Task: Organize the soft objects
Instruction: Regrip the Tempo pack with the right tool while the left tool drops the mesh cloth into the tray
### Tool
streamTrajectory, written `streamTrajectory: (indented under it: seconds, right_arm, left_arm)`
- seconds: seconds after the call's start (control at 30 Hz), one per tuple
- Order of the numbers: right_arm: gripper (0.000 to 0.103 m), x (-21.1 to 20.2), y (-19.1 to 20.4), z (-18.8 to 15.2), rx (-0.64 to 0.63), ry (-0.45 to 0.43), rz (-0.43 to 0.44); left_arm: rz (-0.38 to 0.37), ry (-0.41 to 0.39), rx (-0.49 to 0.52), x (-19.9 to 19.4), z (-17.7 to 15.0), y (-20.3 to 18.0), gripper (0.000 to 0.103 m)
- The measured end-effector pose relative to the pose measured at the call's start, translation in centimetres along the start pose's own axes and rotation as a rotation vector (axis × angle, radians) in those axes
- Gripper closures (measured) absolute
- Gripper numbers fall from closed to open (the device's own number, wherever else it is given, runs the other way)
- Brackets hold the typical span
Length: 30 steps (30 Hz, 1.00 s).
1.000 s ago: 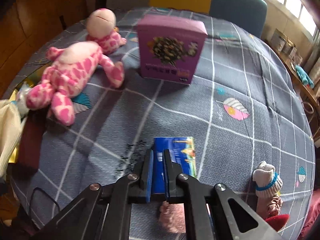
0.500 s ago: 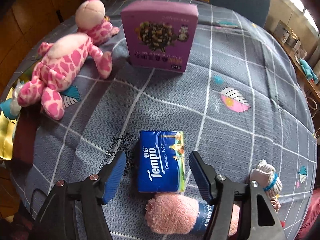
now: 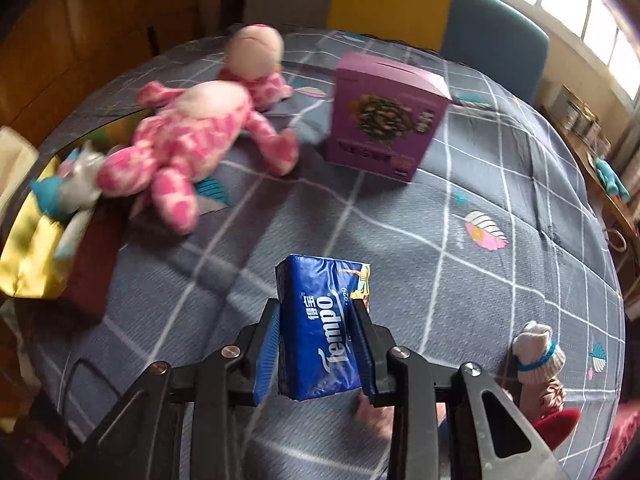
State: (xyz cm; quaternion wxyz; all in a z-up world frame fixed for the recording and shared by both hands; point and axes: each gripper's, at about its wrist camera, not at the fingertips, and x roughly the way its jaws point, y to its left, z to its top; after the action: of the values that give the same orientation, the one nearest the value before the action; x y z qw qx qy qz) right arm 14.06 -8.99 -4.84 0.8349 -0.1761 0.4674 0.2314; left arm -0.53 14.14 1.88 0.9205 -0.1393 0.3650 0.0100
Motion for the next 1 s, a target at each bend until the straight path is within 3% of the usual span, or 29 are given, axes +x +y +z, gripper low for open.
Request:
streamTrajectory:
  seconds: [0.3, 0.5, 0.7, 0.87, 1.0]
  right_arm:
    - [0.072, 0.9, 2.0, -2.7, 0.007, 0.034, 0.1]
    - [0.058, 1.8, 1.3, -2.9, 0.048, 0.027, 0.137]
    - [0.046, 1.2, 1.3, -2.9, 0.029, 0.019, 0.125]
    - [0.048, 2.7, 1.7, -3.0, 0.005, 0.09, 0.108]
    - [0.053, 2.8, 2.1, -3.4, 0.005, 0.067, 0.067]
  left_arm:
    - [0.141, -0.026, -0.137, -2.0, -0.7, 7.3, 0.06]
    - [0.196, -0.015, -0.176, -2.5, -1.7, 9.3, 0.06]
    - [0.21, -0.023, -0.18, -2.6, -1.8, 9.5, 0.06]
    - [0.209, -0.021, -0.183, -2.7, -1.8, 9.7, 0.06]
    - [0.22, -0.027, -0.196, -3.0, -1.8, 10.4, 0.06]
